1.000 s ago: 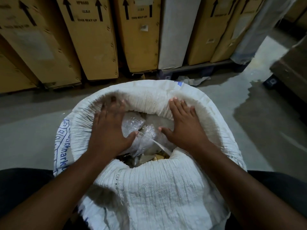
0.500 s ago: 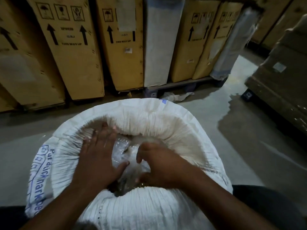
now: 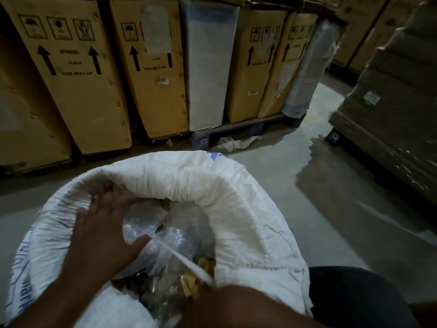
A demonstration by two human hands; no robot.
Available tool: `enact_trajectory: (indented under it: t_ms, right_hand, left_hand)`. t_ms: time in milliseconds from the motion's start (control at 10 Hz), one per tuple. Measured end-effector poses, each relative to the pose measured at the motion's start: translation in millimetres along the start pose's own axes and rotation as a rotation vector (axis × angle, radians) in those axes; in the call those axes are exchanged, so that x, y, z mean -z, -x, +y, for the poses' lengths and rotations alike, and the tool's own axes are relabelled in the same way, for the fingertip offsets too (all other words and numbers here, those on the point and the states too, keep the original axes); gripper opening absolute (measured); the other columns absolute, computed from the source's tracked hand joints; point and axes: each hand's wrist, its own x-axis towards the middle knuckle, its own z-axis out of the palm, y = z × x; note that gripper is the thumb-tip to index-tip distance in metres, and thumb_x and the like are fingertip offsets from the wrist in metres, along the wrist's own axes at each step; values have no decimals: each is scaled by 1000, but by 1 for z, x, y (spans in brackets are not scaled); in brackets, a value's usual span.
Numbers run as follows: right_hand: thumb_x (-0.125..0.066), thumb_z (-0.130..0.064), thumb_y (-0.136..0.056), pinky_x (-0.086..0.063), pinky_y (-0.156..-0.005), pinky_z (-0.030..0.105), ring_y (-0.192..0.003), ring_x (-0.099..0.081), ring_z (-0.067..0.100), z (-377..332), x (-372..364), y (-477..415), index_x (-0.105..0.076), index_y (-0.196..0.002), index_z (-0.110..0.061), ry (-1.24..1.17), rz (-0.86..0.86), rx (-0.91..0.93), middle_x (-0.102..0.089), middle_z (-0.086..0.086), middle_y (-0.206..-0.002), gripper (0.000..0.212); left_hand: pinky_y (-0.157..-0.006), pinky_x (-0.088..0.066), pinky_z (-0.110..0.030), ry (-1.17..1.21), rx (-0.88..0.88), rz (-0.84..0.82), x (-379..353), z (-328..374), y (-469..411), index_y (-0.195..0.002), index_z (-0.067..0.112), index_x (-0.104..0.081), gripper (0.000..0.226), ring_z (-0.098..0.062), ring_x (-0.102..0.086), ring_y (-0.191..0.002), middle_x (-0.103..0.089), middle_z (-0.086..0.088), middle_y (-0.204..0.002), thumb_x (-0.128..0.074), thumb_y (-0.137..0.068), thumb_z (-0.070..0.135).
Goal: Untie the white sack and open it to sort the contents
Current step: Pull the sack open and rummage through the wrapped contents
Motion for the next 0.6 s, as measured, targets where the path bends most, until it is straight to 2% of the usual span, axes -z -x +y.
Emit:
enact_trajectory:
  t_ms: [100, 200, 300, 400, 500, 600]
  right_hand:
    - [-66, -21, -93, -50, -83, 29, -106, -67, 27, 14, 12, 2, -69, -119, -18, -37, 31, 46, -72, 8, -117, 27]
    - [-66, -21, -93, -51, -87, 29, -106, -68, 26, 21, 44, 5, -70, -119, -18, -245, -14, -36, -73, 7, -117, 26]
    - [-58, -8, -97, -43, -99, 29, -122, -61, 28, 44, 158, 30, -65, -132, -12, -280, 35, -223, -65, 13, -137, 36]
    - [-72, -27, -90, -56, -92, 33, -98, -71, 21, 51, 184, 38, -70, -115, -21, -247, 130, -245, -76, 3, -111, 26]
    - [-78, -45, -85, -52, -98, 32, -105, -65, 13, 82, 193, 38, -56, -136, -29, -258, 389, -429, -70, -3, -124, 58]
    - [-79, -51, -79, -37, -113, 31, -138, -48, 20, 110, 199, 40, -38, -154, -26, -183, 621, -488, -53, 3, -150, 89]
  left_hand:
    - [-114, -32, -70, -11, 3, 29, 3, -3, -2, -156, 20, -29, 111, -48, -40, -144, -39, -20, -158, -64, -63, 67]
    - [-115, -32, -68, -19, -23, 29, 3, 0, 2, -156, 14, -35, 103, -47, -42, -143, -43, -22, -155, -64, -66, 56]
    - [-120, -29, -62, 29, -53, 4, -4, 10, 10, -163, 11, -22, 109, -42, -37, -150, -33, -21, -165, -62, -70, 50]
    - [-125, -24, -55, 90, -87, -14, -11, 16, 15, -167, 15, -11, 109, -34, -24, -158, -16, -12, -174, -62, -76, 48]
    - [-124, -28, -56, 85, -57, 1, -8, 11, 12, -166, 16, -12, 112, -36, -26, -157, -19, -14, -172, -66, -74, 51]
    - [-121, -32, -60, 110, 5, 23, 1, 5, 5, -164, 15, -11, 116, -44, -32, -152, -28, -20, -167, -73, -70, 46]
